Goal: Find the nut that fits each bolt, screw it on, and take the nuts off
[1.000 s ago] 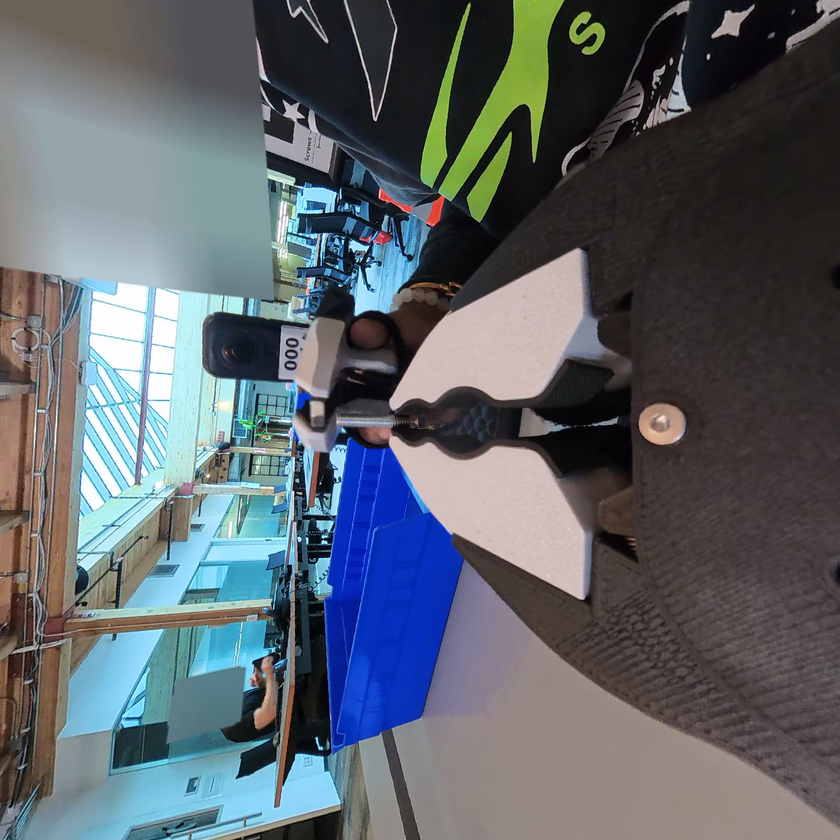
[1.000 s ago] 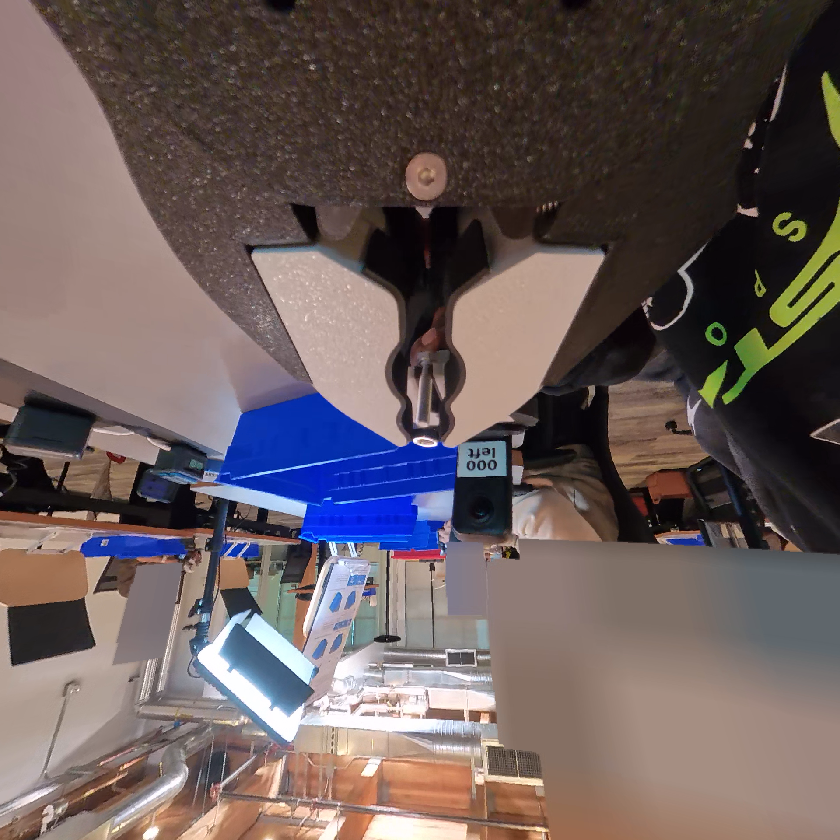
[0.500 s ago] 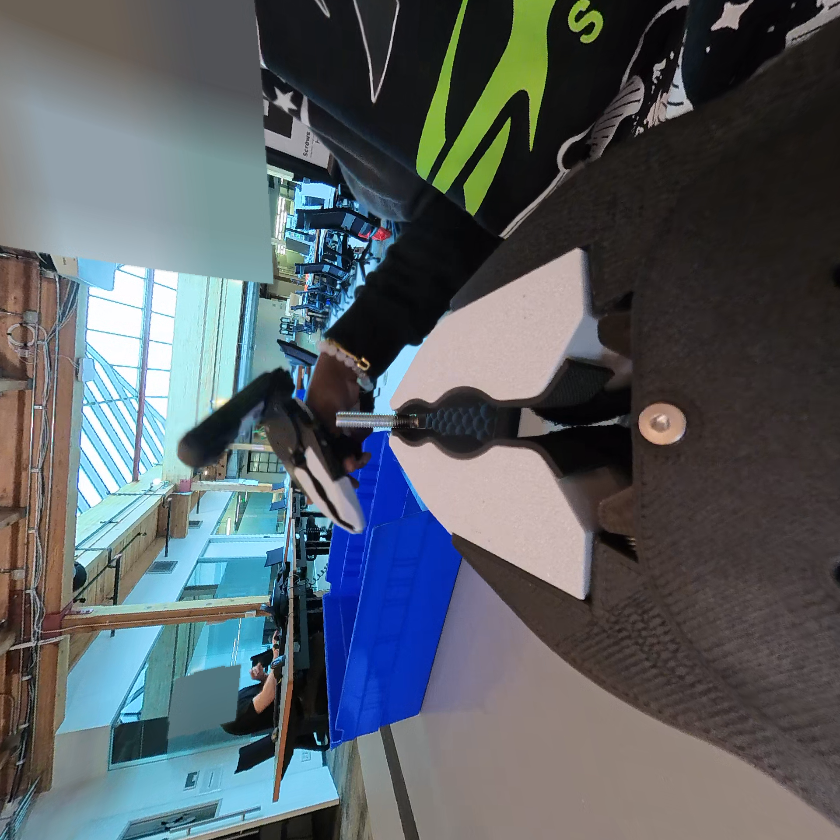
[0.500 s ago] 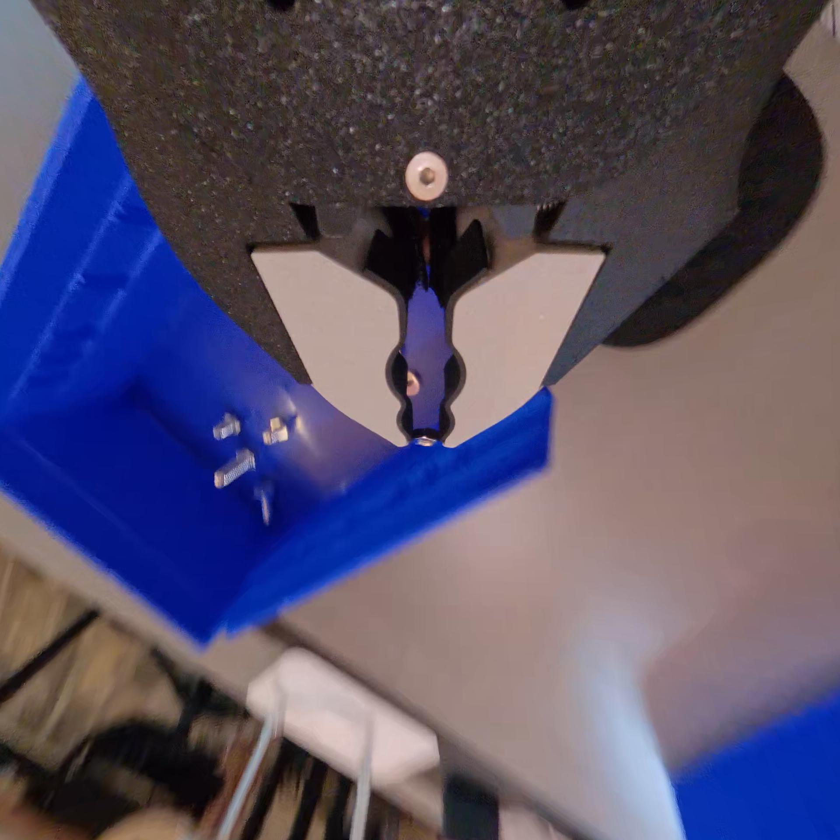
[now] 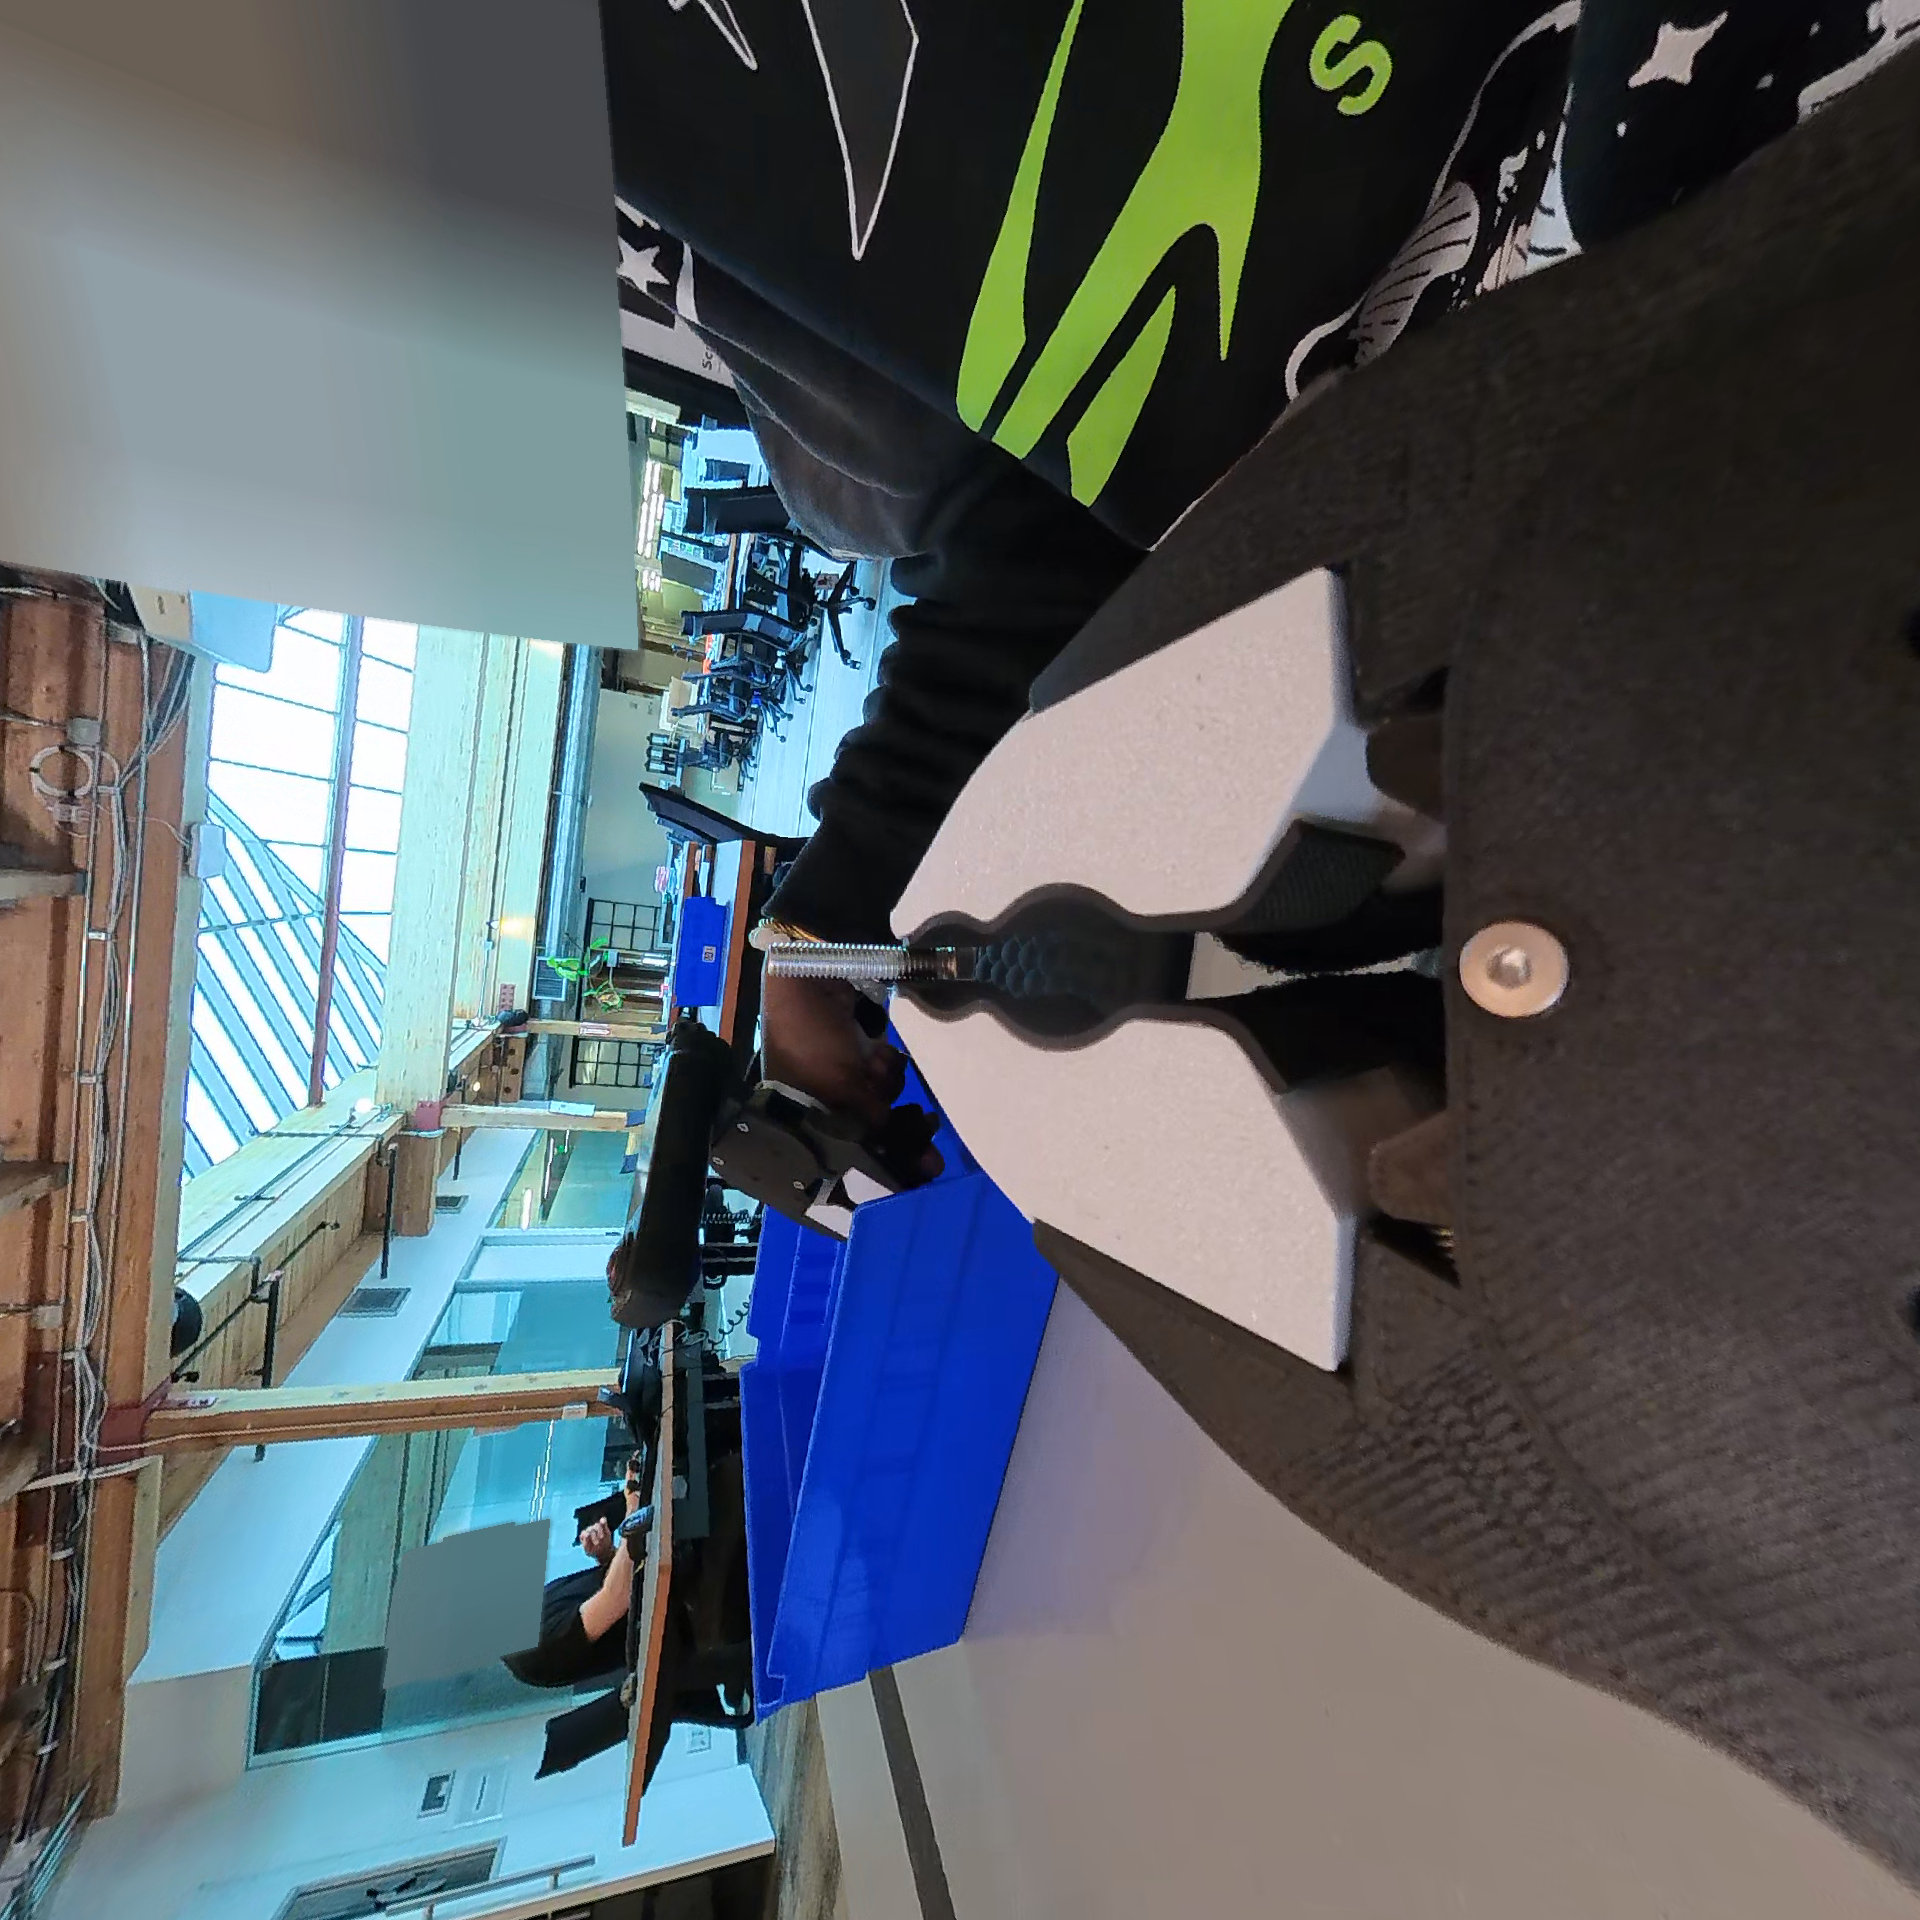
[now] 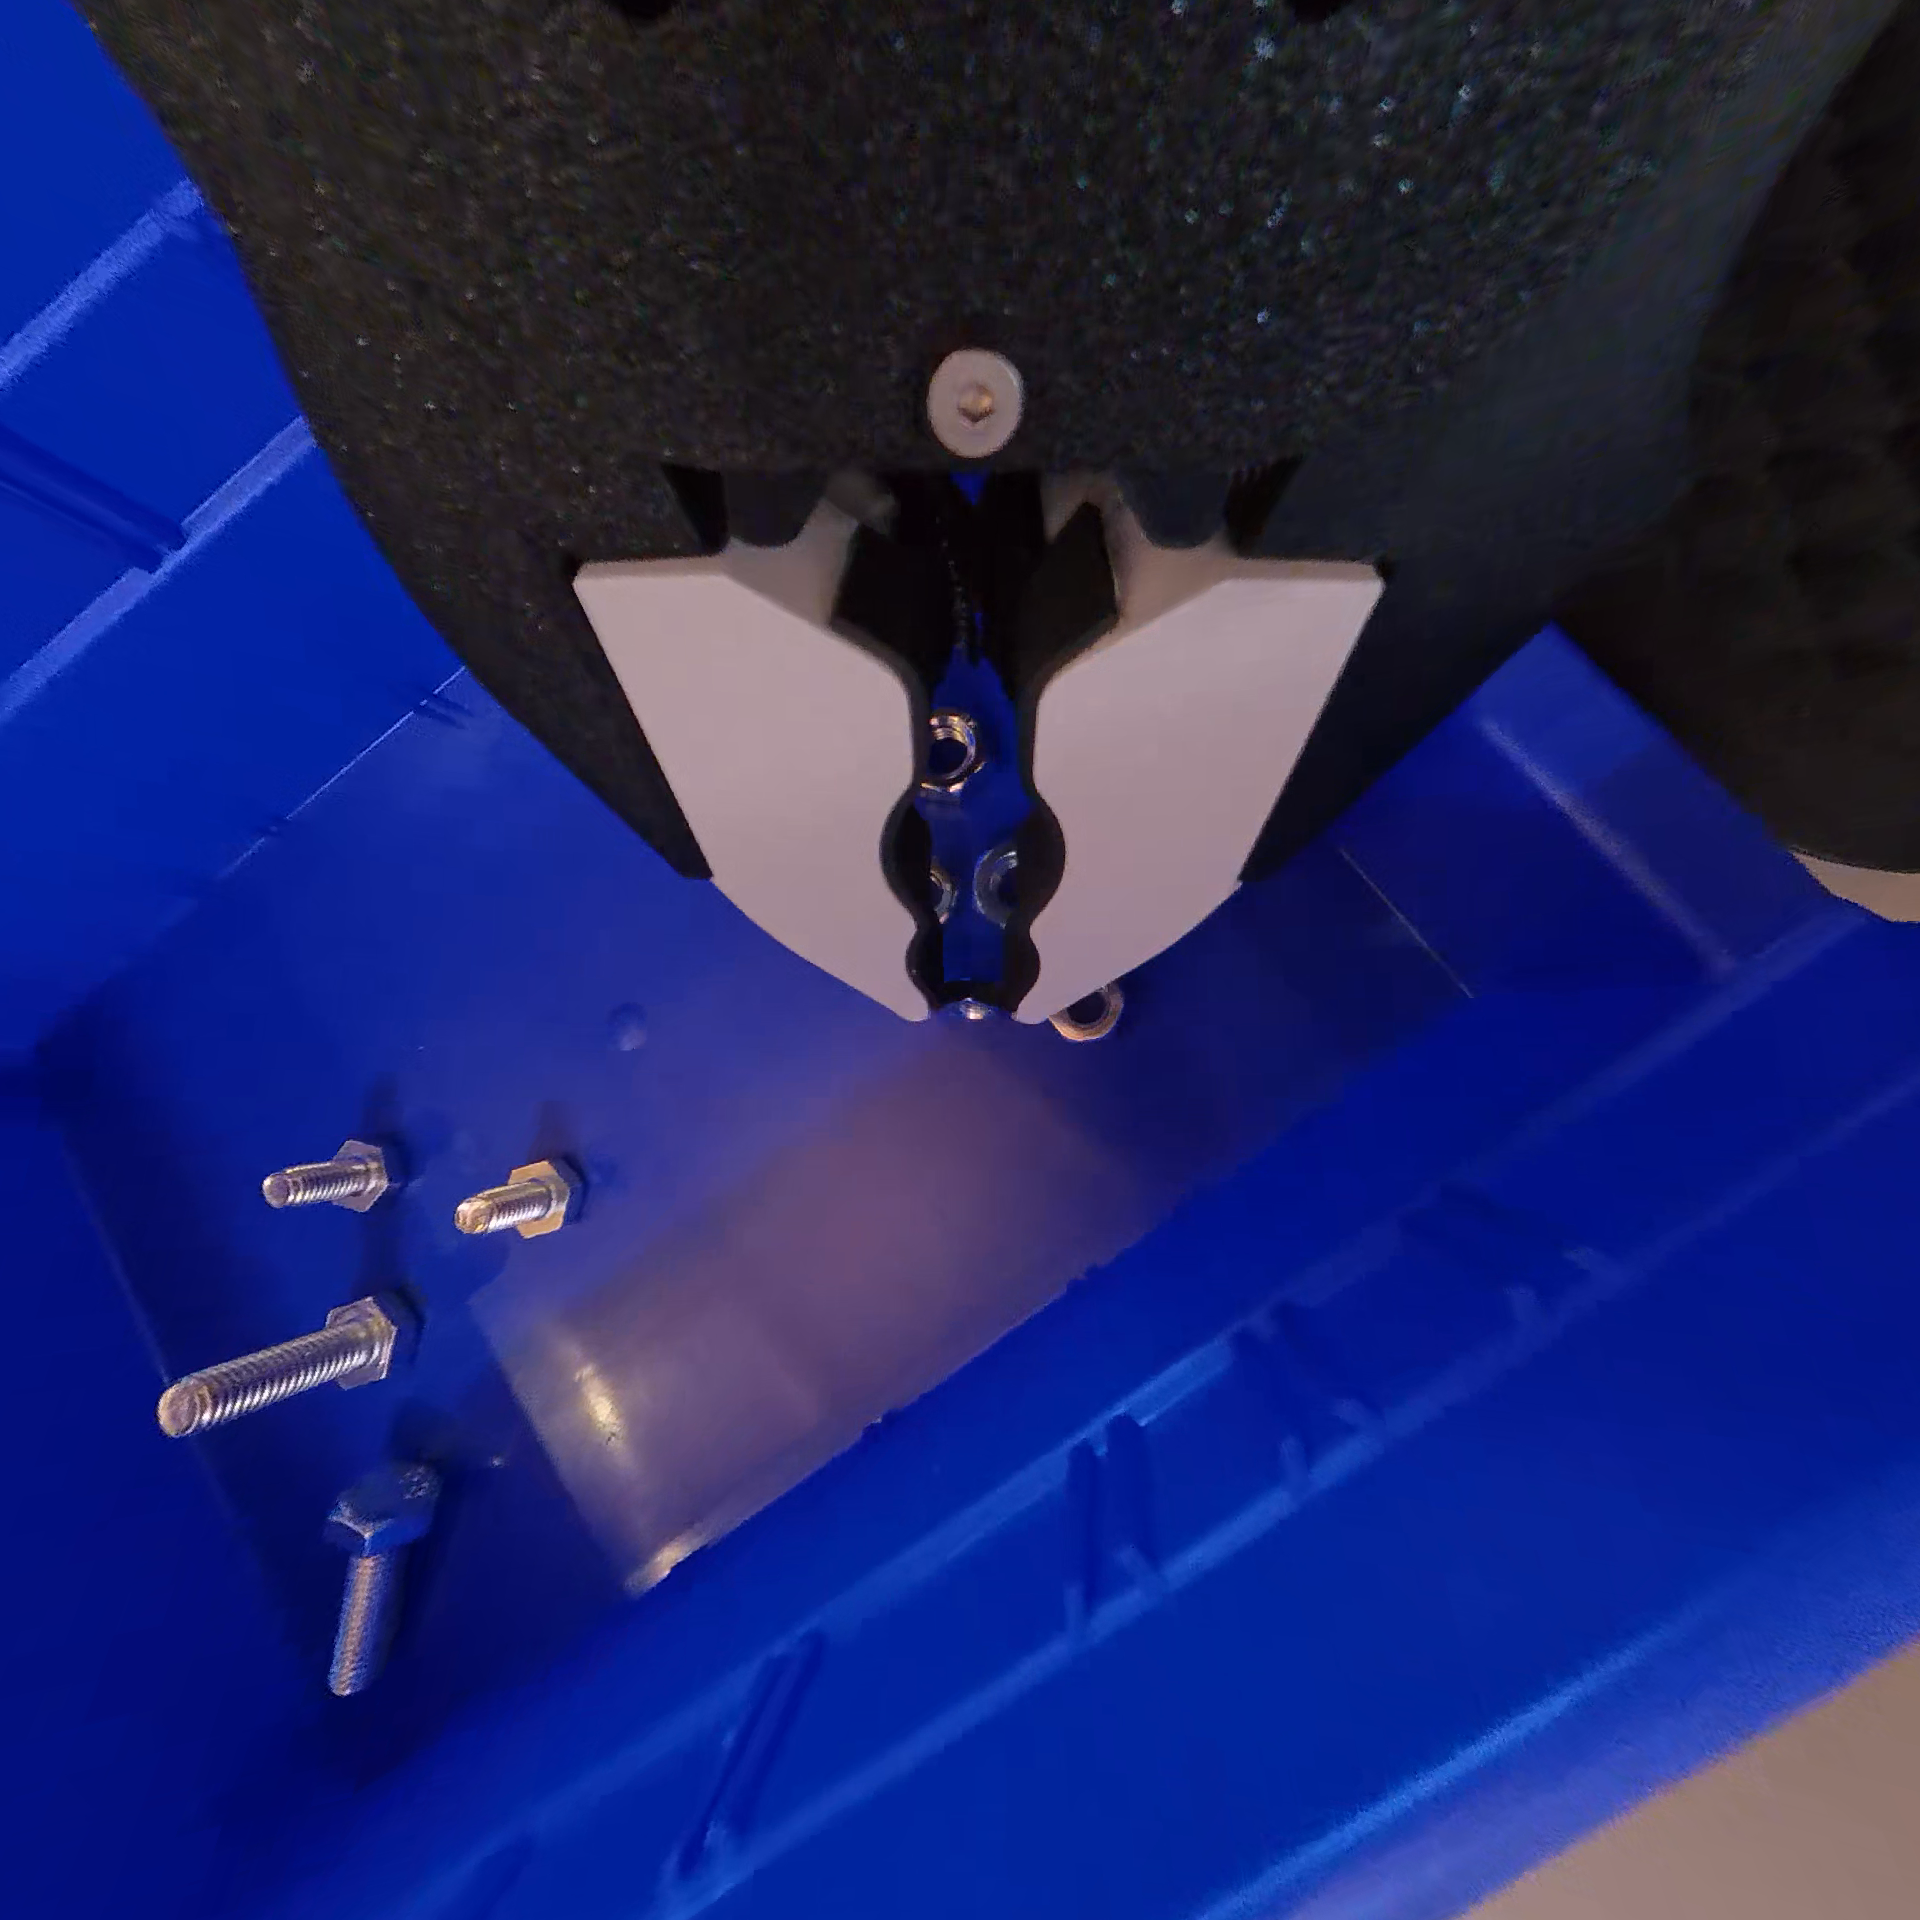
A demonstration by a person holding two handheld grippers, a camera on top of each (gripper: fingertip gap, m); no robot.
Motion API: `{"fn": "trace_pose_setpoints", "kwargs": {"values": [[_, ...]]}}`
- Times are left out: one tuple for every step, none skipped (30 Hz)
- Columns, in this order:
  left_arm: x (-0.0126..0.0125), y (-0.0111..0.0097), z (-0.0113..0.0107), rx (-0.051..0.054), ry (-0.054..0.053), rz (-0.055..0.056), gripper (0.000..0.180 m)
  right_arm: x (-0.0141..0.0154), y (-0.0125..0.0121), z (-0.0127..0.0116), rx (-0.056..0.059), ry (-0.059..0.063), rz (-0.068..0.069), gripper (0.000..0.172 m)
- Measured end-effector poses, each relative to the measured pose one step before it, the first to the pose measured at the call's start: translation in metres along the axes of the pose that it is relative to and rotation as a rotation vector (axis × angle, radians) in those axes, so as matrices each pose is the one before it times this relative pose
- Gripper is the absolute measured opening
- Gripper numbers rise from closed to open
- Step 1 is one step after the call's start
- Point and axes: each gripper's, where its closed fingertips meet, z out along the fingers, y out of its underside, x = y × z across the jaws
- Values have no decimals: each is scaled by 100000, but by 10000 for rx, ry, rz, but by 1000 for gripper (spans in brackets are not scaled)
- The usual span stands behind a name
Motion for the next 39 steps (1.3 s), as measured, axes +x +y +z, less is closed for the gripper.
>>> {"fn": "trace_pose_setpoints", "kwargs": {"values": [[1,8,5,-5,3,-3,5,21,-30,-37,31,-18,45,11],[2,7,11,-3,-2,-1,5,-18,-74,-89,45,-37,23,14],[2,1,-1,-1,2,0,5,-15,-101,-180,71,-13,32,15],[-2,6,2,-3,-6,4,5,61,-151,-299,117,50,74,16],[-8,-1,7,-5,-3,0,5,106,-211,-414,164,110,86,16],[-8,5,6,-3,-4,-3,5,123,-307,-538,232,144,89,17],[-5,4,7,-2,-3,-5,5,173,-455,-688,336,209,137,18],[-9,-4,-4,1,-4,-6,5,139,-708,-832,495,239,179,18],[-13,-13,-8,7,-9,-3,5,-83,-1069,-986,715,169,186,19],[-6,-6,-3,3,0,-5,5,-493,-1499,-1094,966,-12,161,19],[-4,5,7,-3,-3,-7,5,-1056,-1874,-1137,1179,-269,145,19],[-4,5,6,-3,-1,-4,5,-1775,-2017,-1055,1233,-626,94,19],[-7,6,6,-3,-2,-1,5,-2551,-1985,-853,1173,-1031,-2,20],[3,3,4,-1,-4,1,5,-3014,-1832,-520,1061,-1258,-37,20],[0,-2,-8,1,-2,2,5,-3124,-1537,-129,875,-1307,-24,20],[1,1,5,1,-4,4,5,-2987,-1110,246,632,-1273,-14,20],[0,-1,-3,1,-5,9,5,-2578,-689,541,403,-1093,-1,20],[12,0,2,2,-2,10,5,-2027,-318,740,198,-824,-16,21],[4,3,4,-1,-2,3,5,-1480,49,790,-8,-568,-55,21],[11,-8,-3,-1,0,4,5,-1043,267,762,-147,-356,-80,21],[4,-3,-2,2,-2,9,5,-666,350,698,-211,-180,-94,22],[3,1,5,1,-1,7,5,-406,297,607,-162,-66,-93,22],[4,12,8,-7,2,3,5,-342,237,549,-111,-83,-50,22],[0,9,5,-6,3,-1,5,-385,203,465,-82,-177,-9,22],[12,-7,0,6,0,3,5,-298,110,391,-24,-158,27,22],[7,-14,-11,8,0,4,5,-127,52,322,22,-81,49,21],[2,-5,3,4,1,-1,5,-10,35,270,34,-29,57,21],[2,-3,2,2,0,-2,5,56,31,216,18,-3,57,20],[3,1,0,-1,1,-1,5,64,79,184,-10,-4,45,18],[-2,3,-2,-2,-1,1,5,23,109,136,-54,-25,20,17],[-3,-2,1,2,-3,-2,5,46,111,98,-58,-1,1,14],[-3,-9,-1,5,2,-5,5,61,69,52,-32,19,-21,10],[28,5,3,-3,16,3,5,-14,9,23,-1,-17,-38,6],[42,-6,12,1,26,15,5,-59,-10,-17,4,-37,-38,6],[-3,-3,15,-6,-26,27,5,5,2,-32,-22,10,-33,6],[28,-20,32,7,-33,77,5,0,-6,-94,-32,8,-25,6],[39,-43,51,36,-43,137,9,57,-95,-177,-12,56,-30,6],[-42,78,79,-45,-104,104,20,313,-243,-333,48,201,-55,6],[-177,158,118,-121,-156,25,33,469,-397,-531,100,252,-48,6]]}}
